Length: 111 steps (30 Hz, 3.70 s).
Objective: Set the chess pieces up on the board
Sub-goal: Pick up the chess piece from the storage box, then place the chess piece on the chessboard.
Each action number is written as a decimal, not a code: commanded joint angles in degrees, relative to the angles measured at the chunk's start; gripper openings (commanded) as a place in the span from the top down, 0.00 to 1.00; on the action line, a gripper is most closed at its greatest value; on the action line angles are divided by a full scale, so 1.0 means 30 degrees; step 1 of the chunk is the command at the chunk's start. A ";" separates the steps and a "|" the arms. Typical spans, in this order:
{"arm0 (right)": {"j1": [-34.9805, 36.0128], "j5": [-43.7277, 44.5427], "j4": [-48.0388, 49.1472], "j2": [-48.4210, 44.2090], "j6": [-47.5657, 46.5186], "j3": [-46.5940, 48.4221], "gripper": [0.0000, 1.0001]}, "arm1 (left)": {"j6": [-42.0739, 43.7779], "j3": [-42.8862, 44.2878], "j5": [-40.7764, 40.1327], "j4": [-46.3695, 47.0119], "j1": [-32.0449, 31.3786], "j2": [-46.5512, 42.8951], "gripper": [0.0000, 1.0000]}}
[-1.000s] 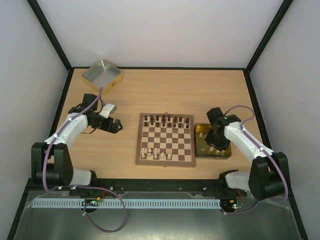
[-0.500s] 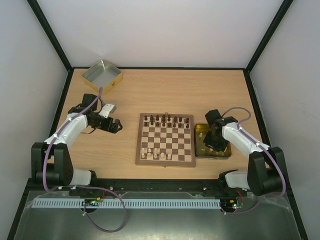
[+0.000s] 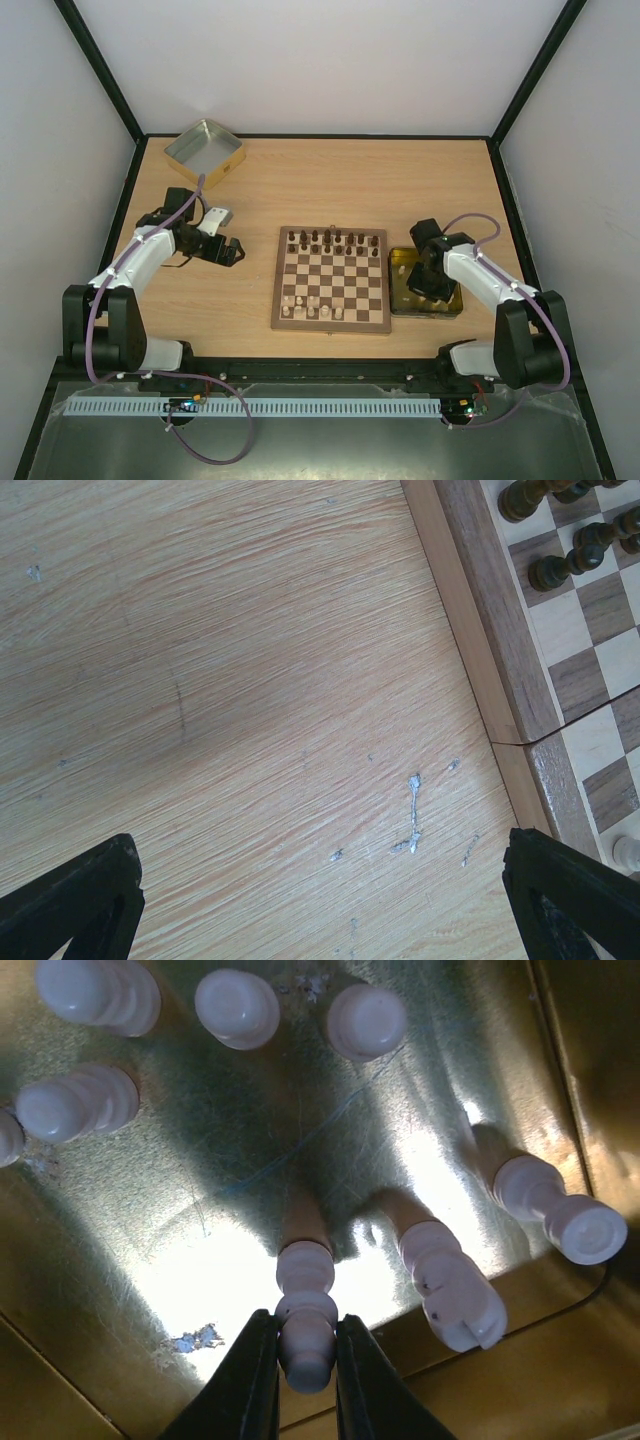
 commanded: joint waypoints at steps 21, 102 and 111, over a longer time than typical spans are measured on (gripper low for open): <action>0.9932 -0.0660 -0.3682 -0.1353 0.5411 0.4601 0.89 | 0.0182 0.0063 0.0280 -0.0296 0.0132 0.0202 0.02; 1.3438 -0.0436 -0.1680 0.3586 0.5406 0.6158 0.71 | 0.0329 0.0064 0.0486 -0.0377 0.0659 0.0141 0.02; 1.0351 0.1384 -0.3383 0.1730 0.4805 0.5980 0.69 | 0.0329 0.0063 0.0515 -0.0421 0.0718 0.0157 0.02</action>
